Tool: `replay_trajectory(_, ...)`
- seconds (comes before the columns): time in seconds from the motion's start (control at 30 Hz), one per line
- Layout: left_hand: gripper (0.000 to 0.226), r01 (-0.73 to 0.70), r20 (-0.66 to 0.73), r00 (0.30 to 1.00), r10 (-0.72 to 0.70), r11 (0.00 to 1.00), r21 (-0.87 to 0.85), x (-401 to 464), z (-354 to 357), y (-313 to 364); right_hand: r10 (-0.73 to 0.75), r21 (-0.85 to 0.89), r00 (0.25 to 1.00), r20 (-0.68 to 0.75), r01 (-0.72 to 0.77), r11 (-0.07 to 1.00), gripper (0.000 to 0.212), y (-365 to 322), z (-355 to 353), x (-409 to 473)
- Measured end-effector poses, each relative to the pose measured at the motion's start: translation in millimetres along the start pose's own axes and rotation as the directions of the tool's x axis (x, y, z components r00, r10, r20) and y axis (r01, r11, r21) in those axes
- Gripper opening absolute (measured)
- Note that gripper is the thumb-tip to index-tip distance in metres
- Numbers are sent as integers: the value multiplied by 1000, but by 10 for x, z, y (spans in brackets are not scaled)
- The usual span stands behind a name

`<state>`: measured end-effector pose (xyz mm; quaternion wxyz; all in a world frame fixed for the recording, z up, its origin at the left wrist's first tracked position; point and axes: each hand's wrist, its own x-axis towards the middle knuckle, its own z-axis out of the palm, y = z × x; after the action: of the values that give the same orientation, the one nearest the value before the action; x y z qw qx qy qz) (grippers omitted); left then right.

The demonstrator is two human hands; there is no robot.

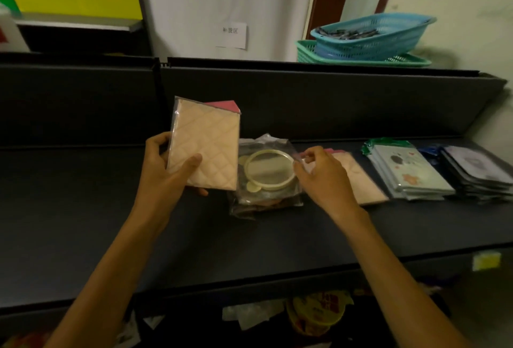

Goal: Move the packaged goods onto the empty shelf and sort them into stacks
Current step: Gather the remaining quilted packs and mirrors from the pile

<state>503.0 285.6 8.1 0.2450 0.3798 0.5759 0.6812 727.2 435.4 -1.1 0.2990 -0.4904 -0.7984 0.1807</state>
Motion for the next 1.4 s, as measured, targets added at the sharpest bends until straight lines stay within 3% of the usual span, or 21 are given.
replay_trajectory(0.1, 59, -12, 41, 999, 12, 1000, -11, -25, 84, 9, -94, -155, 996, 10, 94, 983, 32, 143, -147, -21)
replay_trajectory(0.33, 59, -34, 84, 996, 36, 999, -22, -81, 424, -22, -64, -379, 993, 97, 96, 921, 37, 588, -534, -193)
replay_trajectory(0.6, 52, -74, 170, 983, 73, 997, -4, -173, 1157, 115, -48, -392, 997, 54, 65, 918, 33, 1161, -1096, -332)
replay_trajectory(0.9, 52, 28, 220, 975, -17, 999, -47, -324, 2452, 27, -55, -382, 998, 9, 54, 923, 32, 2044, -1844, -230)
replay_trajectory(1.13, 53, 64, 82, 994, -67, 997, 36, -340, 3031, -97, -130, -313, 991, 40, 136, 940, 34, 2444, -2123, 67)
replay_trajectory(1.4, 53, 313, -220, 937, -270, 929, 196, -324, 2917, -335, -265, -214, 951, 162, 296, 931, 34, 2477, -1973, 376)
